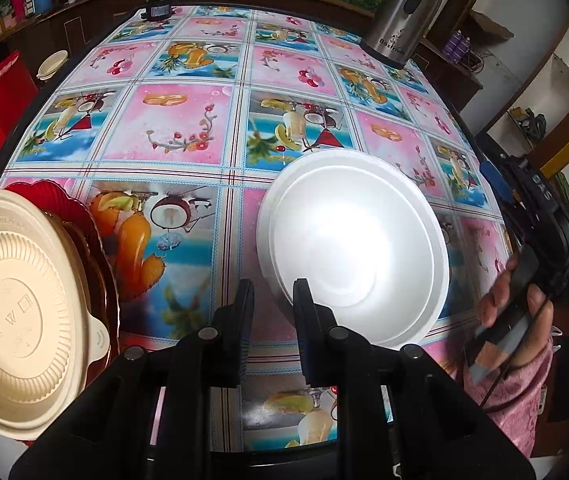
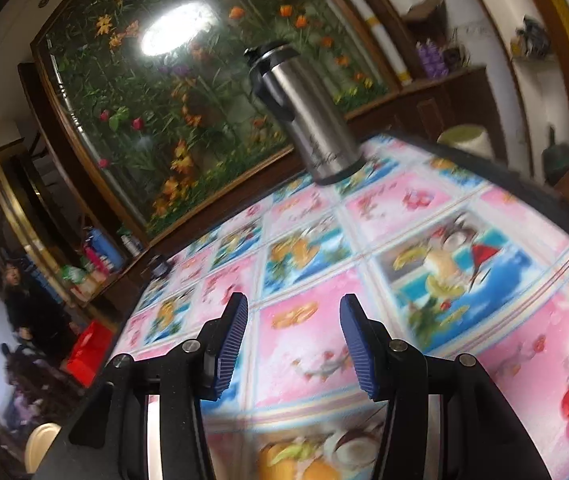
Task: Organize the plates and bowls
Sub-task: 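Grasp the white bowl rim with the left gripper and lift it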
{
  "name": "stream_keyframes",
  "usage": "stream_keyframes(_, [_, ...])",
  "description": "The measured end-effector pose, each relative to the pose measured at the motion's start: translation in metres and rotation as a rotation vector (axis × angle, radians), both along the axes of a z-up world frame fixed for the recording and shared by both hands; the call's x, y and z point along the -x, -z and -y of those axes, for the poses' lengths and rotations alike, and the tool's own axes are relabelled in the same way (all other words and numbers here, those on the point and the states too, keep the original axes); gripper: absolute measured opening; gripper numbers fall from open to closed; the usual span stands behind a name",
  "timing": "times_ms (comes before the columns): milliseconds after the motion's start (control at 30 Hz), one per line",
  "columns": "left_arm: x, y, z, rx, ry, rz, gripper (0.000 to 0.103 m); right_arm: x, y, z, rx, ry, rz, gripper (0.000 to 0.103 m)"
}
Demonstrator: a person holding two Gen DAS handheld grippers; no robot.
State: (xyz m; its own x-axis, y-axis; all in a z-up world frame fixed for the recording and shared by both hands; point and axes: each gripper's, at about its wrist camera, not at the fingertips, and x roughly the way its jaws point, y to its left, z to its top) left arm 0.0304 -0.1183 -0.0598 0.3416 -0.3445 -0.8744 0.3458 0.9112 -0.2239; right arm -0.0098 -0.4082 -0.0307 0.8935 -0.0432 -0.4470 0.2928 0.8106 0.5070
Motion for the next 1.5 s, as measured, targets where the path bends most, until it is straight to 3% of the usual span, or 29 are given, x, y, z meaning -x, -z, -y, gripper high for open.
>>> stream_keyframes(200, [-0.001,0.001,0.002,0.004,0.002,0.003,0.017,0.013,-0.028,-0.040,0.105,-0.153,-0.048,0.052])
stream_keyframes(367, [-0.001,0.003,0.004,0.004,0.016,-0.008,0.018,0.027,-0.046,-0.056,0.156,-0.190,-0.039,0.056])
stream_keyframes(600, [-0.004,-0.002,-0.001,0.002,0.005,0.006,0.031,0.029,-0.050,-0.056,0.153,-0.183,-0.065,0.057])
stream_keyframes(1067, [-0.013,-0.002,-0.004,-0.009,-0.024,0.019,0.035,0.019,-0.043,-0.056,0.133,-0.214,-0.149,0.057])
stream_keyframes(1500, [-0.020,0.000,-0.001,0.002,-0.032,0.013,0.038,0.018,-0.032,-0.037,0.022,-0.256,-0.221,0.057])
